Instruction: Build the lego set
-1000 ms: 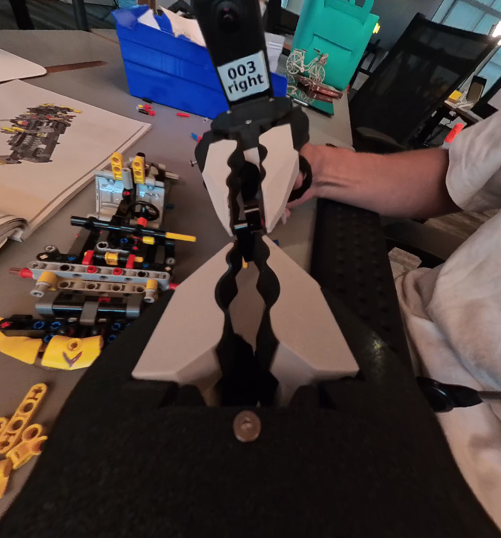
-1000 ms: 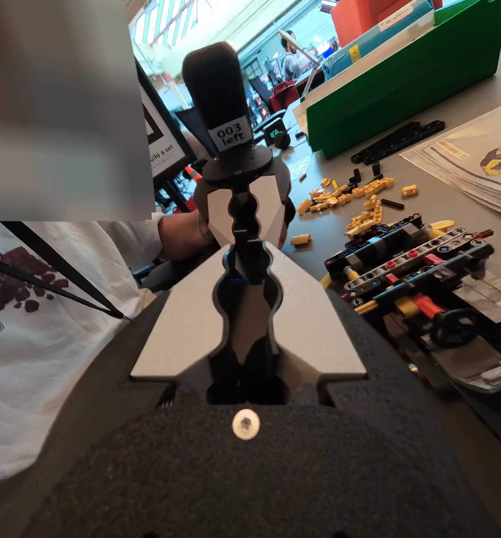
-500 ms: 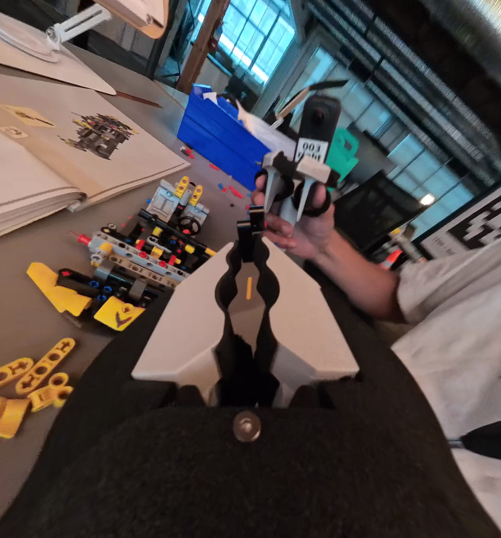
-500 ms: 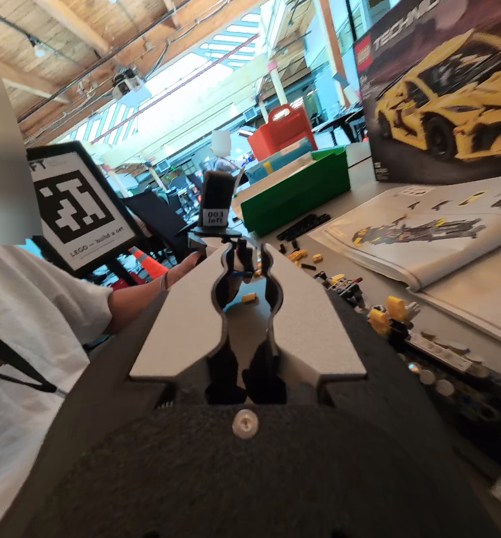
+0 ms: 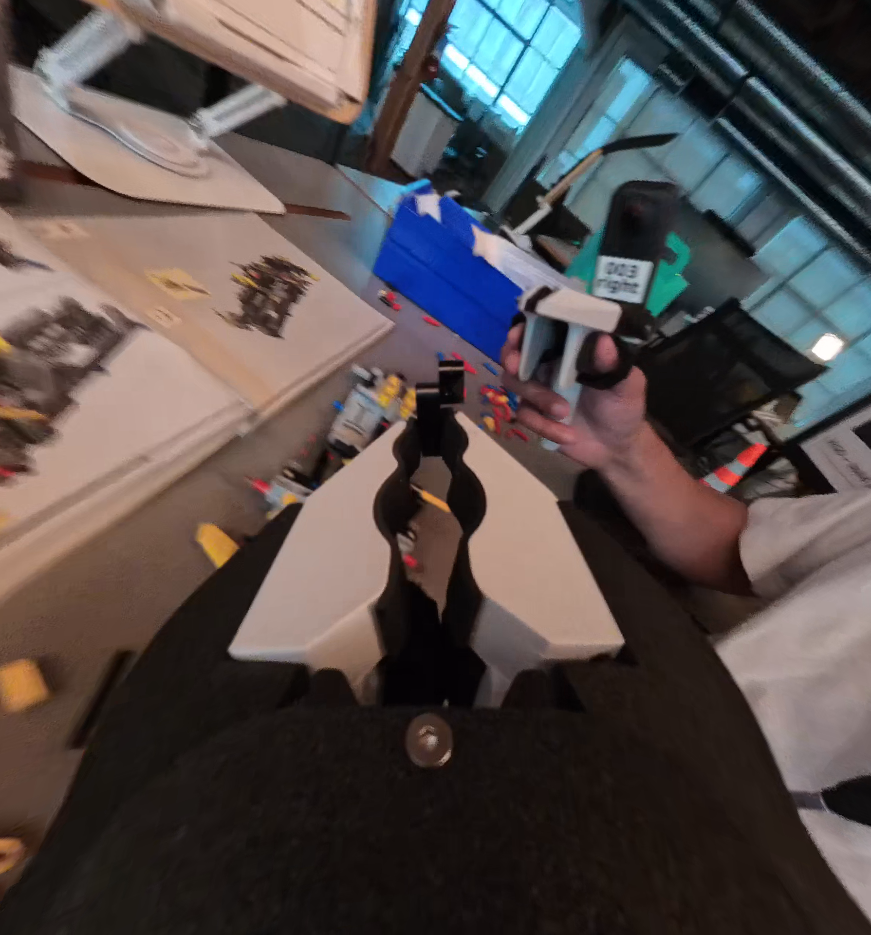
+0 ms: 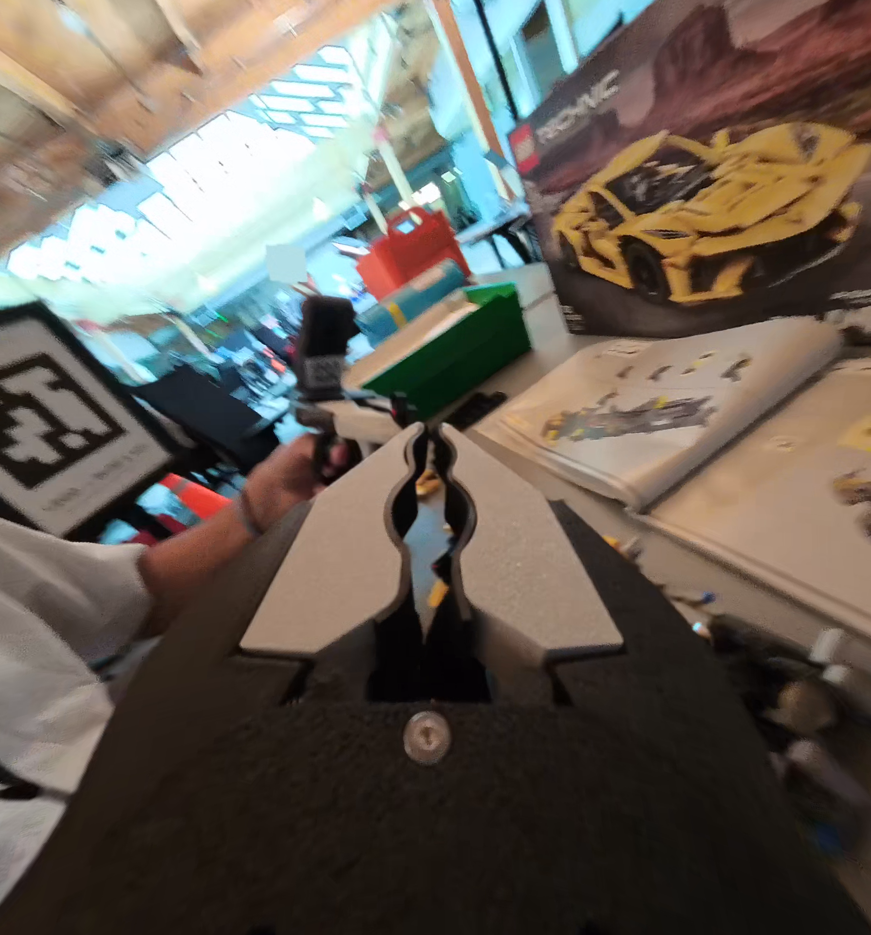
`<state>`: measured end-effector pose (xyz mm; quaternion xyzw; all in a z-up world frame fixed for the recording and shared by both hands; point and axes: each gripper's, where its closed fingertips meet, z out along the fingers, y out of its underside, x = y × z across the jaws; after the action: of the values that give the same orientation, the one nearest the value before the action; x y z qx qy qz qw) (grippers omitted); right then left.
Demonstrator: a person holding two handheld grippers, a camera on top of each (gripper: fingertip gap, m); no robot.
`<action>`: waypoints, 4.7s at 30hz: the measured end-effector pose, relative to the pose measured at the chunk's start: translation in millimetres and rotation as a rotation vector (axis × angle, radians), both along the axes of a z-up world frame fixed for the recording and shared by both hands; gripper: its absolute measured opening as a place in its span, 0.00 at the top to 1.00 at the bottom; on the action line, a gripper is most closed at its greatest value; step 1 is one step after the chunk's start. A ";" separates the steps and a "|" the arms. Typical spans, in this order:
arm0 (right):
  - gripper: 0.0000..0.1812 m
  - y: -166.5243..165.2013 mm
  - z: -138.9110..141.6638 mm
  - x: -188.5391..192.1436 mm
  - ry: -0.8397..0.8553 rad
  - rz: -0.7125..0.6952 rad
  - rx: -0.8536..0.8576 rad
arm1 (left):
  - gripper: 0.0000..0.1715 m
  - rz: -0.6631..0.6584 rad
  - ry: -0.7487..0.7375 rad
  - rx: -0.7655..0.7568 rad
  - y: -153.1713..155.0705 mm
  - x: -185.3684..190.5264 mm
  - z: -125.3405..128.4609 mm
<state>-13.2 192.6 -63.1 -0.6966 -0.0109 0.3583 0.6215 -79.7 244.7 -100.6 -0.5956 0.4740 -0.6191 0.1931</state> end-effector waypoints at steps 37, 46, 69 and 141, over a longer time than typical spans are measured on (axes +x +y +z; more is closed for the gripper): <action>0.88 54.1 -37.8 40.5 -0.327 -0.171 -0.024 | 0.97 0.132 0.094 0.041 111.4 41.2 -38.6; 0.87 -21.4 -35.0 -23.2 -0.425 0.309 0.023 | 0.97 0.125 0.095 0.077 103.4 41.3 -37.4; 0.98 -80.9 -159.9 -34.8 -0.961 0.416 -0.415 | 0.97 -0.191 0.102 0.291 -1.9 18.7 -28.5; 0.90 -71.5 11.0 -69.1 0.517 0.306 0.177 | 0.99 -0.217 -0.522 0.346 -120.9 -5.2 61.6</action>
<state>-82.3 121.2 -52.1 -0.5158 0.0119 0.6107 0.6007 -85.0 123.8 -39.0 -0.3210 0.5673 -0.6783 0.3391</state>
